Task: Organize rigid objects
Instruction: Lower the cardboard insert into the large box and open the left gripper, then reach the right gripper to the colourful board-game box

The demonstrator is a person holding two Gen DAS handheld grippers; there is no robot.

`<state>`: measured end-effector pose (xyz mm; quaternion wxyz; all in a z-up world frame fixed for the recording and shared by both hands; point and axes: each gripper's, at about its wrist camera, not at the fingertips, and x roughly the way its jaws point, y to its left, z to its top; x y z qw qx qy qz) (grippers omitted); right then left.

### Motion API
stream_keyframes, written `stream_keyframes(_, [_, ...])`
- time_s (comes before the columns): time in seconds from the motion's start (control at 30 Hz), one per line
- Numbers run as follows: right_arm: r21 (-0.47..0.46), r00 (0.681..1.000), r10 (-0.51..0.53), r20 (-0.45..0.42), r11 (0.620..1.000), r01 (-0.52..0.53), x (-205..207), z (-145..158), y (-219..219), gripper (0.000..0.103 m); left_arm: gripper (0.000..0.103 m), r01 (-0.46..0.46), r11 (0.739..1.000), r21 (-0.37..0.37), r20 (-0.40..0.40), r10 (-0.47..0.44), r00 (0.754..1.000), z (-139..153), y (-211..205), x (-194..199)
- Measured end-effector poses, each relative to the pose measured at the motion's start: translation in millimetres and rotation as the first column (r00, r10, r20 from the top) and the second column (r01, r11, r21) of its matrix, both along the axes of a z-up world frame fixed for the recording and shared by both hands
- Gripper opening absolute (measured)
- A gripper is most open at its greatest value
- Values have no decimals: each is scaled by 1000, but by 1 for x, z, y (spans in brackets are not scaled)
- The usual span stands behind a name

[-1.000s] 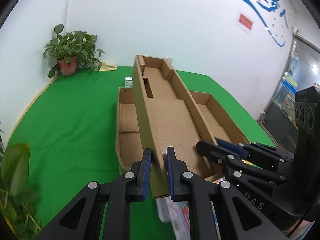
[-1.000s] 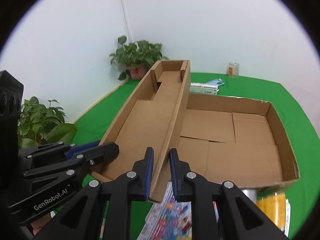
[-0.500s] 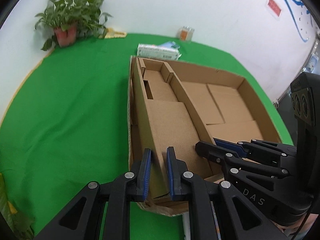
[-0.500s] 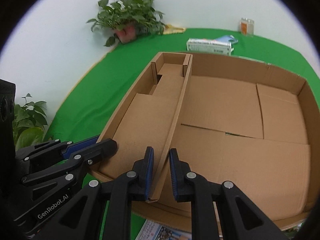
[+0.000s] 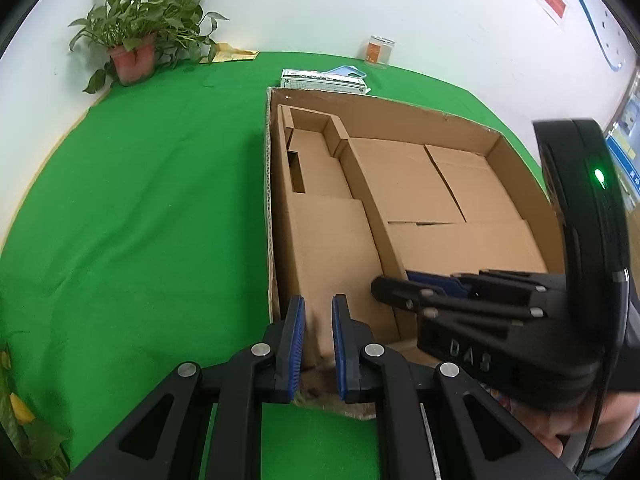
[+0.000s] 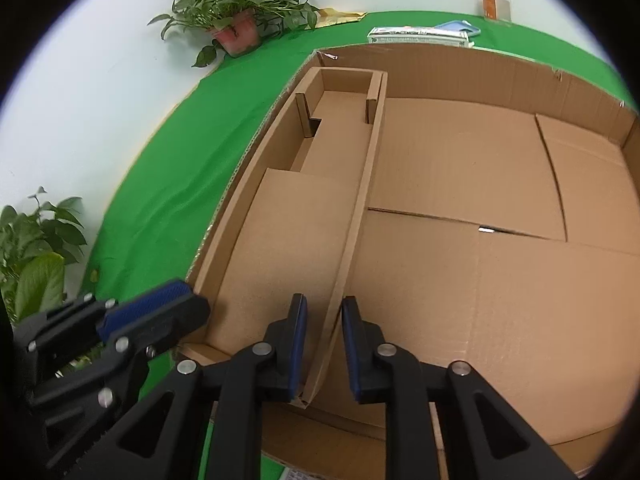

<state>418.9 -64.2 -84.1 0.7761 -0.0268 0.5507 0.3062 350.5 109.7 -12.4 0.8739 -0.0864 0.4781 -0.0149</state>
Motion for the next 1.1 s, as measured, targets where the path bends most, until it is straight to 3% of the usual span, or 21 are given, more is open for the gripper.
stream_keyframes(0.03, [33, 1000, 0, -15, 999, 0, 0, 0, -1, 19, 10, 5, 1000, -18, 2, -5, 1000, 2, -1, -5])
stream_keyframes(0.1, [72, 1000, 0, -16, 997, 1, -2, 4, -6, 38, 10, -11, 1000, -20, 23, 11, 1000, 9, -3, -20])
stream_keyframes(0.17, [76, 999, -15, 40, 997, 12, -10, 15, -13, 55, 16, -6, 1000, -11, 74, 7, 997, 19, -6, -34])
stream_keyframes(0.2, [71, 997, -26, 78, 997, 21, -15, 22, -20, 66, 33, -4, 1000, -6, 116, 5, 993, 27, -8, -44])
stream_keyframes(0.23, [67, 993, -38, 116, 997, 30, -21, 31, -28, 72, 62, -12, 1000, 4, 154, 11, 988, 33, -10, -55])
stream_keyframes(0.27, [59, 986, -52, 161, 997, 43, -28, 41, -38, 82, 78, -34, 999, 23, 202, 29, 979, 41, -11, -65])
stream_keyframes(0.3, [47, 973, -71, 219, 997, 62, -38, 52, -51, 83, 101, -76, 996, 49, 273, 60, 960, 49, -13, -80])
stream_keyframes(0.37, [15, 938, -104, 332, 994, 104, -58, 70, -79, 86, 103, -139, 987, 81, 412, 93, 906, 62, -19, -107])
stream_keyframes(0.43, [-25, 900, -125, 417, 989, 149, -77, 81, -106, 93, 103, -143, 984, 103, 467, 79, 881, 67, -30, -127])
stream_keyframes(0.47, [-40, 887, -142, 440, 983, 177, -85, 84, -121, 101, 103, -137, 985, 103, 471, 73, 879, 66, -36, -134])
stream_keyframes(0.5, [-44, 879, -155, 452, 980, 195, -90, 85, -131, 103, 103, -131, 987, 95, 469, 72, 880, 65, -40, -138])
stream_keyframes(0.67, [-109, 857, -146, 494, 968, 228, -122, 79, -168, 103, 103, -94, 993, 65, 467, 53, 882, 56, -76, -159])
stream_keyframes(0.87, [-88, 835, -176, 521, 962, 258, -153, 69, -191, 103, 103, -73, 997, 40, 445, 48, 894, 45, -115, -169])
stream_keyframes(1.1, [-61, 831, -173, 529, 969, 240, -174, 66, -212, 103, 103, -48, 996, -73, 401, 74, 913, 40, -125, -176])
